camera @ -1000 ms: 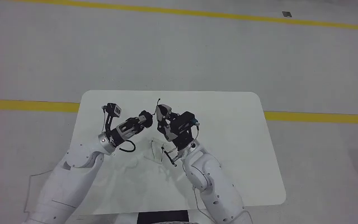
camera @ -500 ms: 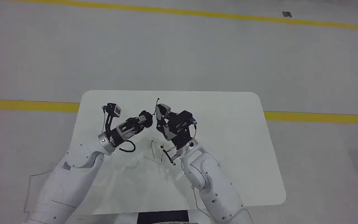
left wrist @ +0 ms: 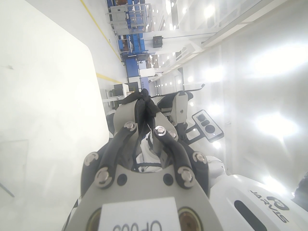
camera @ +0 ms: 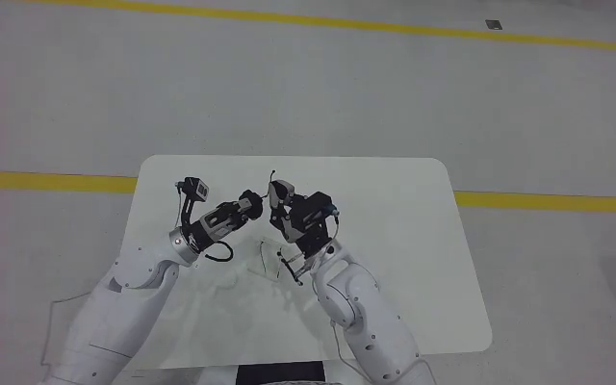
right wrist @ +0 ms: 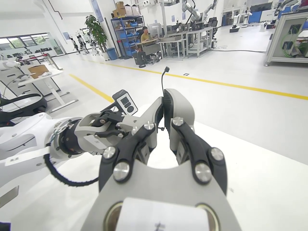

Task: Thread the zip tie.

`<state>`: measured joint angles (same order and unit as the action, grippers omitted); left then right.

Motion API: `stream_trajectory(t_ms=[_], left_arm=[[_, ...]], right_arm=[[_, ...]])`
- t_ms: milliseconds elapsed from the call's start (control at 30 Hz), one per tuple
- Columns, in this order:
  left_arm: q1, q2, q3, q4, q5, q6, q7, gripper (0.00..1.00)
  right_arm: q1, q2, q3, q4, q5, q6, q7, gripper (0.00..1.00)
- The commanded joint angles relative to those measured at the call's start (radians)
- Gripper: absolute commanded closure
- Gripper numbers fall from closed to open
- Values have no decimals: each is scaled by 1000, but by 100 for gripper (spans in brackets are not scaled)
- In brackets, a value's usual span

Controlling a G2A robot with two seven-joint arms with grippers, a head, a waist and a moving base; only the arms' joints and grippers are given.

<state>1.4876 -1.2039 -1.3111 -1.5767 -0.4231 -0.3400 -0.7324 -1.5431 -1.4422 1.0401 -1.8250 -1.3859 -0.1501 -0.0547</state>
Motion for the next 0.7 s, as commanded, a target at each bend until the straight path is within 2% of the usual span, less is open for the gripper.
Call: stream_trajectory(t_ms=[0,667], left_arm=[[0,0,0,0,0,0,0,100],[0,0,0,0,0,0,0,100]], right_arm=[[0,1,-1,-1,0,1,-2,100],[2,10,-12,-4,3,13,-10,100]])
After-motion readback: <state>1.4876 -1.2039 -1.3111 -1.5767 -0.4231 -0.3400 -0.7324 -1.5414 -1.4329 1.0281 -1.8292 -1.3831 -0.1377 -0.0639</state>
